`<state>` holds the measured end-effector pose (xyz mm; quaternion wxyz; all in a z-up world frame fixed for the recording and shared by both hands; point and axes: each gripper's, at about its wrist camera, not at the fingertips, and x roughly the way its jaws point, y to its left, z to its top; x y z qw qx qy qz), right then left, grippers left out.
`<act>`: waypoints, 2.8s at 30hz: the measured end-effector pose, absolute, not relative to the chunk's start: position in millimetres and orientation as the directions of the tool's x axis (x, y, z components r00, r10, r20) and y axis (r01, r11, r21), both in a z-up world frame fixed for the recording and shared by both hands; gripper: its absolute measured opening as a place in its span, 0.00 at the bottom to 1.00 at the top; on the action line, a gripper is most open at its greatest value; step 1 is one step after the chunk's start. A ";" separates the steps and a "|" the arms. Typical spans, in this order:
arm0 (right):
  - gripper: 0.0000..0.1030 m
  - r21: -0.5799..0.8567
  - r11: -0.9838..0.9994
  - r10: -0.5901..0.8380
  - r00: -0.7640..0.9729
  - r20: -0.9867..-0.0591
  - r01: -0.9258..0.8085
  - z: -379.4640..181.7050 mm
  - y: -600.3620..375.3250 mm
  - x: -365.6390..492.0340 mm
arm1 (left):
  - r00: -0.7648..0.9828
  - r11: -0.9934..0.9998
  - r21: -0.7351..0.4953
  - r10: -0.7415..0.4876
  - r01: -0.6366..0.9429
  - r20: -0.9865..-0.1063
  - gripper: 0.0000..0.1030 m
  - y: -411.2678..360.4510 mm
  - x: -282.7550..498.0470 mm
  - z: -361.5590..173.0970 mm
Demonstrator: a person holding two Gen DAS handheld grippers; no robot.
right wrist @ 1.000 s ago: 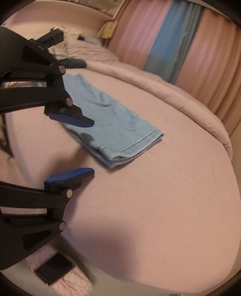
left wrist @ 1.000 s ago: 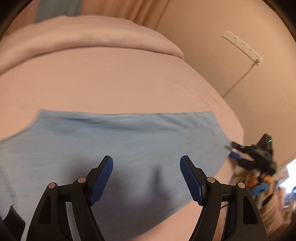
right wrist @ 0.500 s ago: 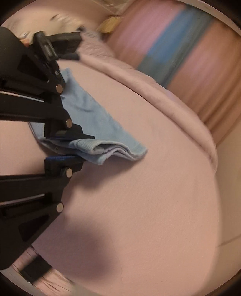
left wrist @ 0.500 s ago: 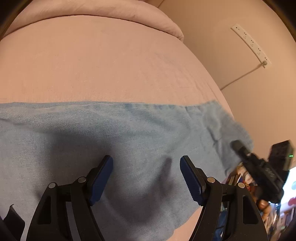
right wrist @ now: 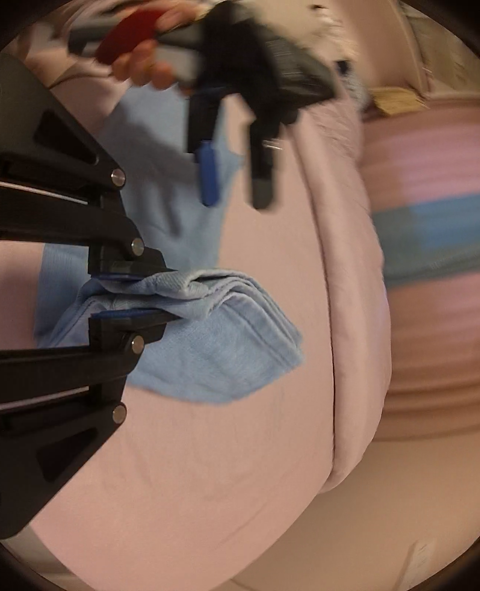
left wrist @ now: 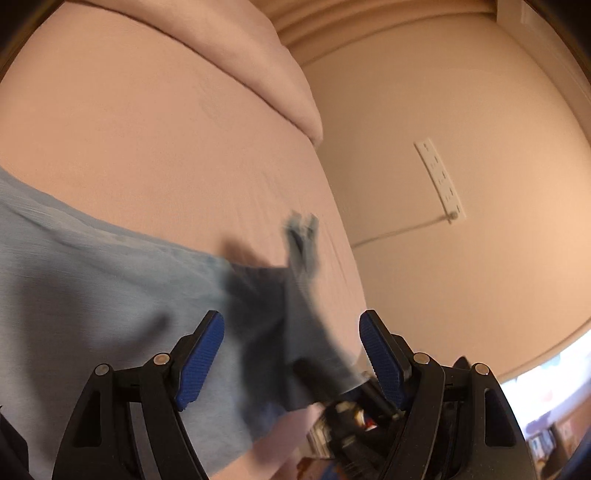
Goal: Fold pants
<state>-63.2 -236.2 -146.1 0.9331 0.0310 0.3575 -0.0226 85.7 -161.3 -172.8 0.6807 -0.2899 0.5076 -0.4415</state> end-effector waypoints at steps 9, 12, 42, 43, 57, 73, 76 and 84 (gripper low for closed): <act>0.12 -0.056 0.998 -0.017 0.716 -0.698 -0.031 -165.4 -217.4 -69.4 | 0.047 0.502 -0.831 -0.861 0.242 -0.506 0.46 -181.9 85.3 -203.1; 0.12 -0.073 0.996 -0.015 0.711 -0.703 -0.051 -165.6 -214.9 -68.7 | 0.064 0.531 -0.810 -0.843 0.250 -0.534 0.12 -181.3 89.2 -201.4; 0.13 -0.082 0.917 0.199 0.627 -0.753 -0.389 -185.3 -100.9 -25.9 | 0.315 0.757 -0.629 -0.650 0.181 -0.692 0.07 -57.7 89.6 -210.4; 0.13 -0.082 0.916 0.200 0.621 -0.758 -0.394 -186.6 -98.1 -22.9 | 0.315 0.777 -0.603 -0.626 0.180 -0.713 0.07 -60.9 90.1 -211.7; 0.41 0.256 0.876 0.460 0.549 -0.698 -0.408 -128.9 -170.4 -19.9 | 0.453 0.899 -0.319 -0.429 0.301 -0.781 0.21 -54.4 58.6 -163.9; 0.14 0.205 0.973 0.232 0.440 -0.867 -0.108 -183.0 -268.2 90.7 | 0.258 0.704 -0.282 -0.555 0.652 -0.791 0.21 -196.4 1.7 -215.9; 0.14 0.202 0.973 0.231 0.453 -0.861 -0.113 -179.1 -266.7 87.8 | 0.202 0.693 -0.367 -0.594 0.621 -0.779 0.21 -170.1 9.7 -214.0; 0.21 0.257 0.958 0.284 0.566 -0.774 -0.129 -148.7 -265.5 35.7 | 0.431 0.852 -0.185 -0.422 0.490 -0.798 0.21 -79.8 17.4 -197.3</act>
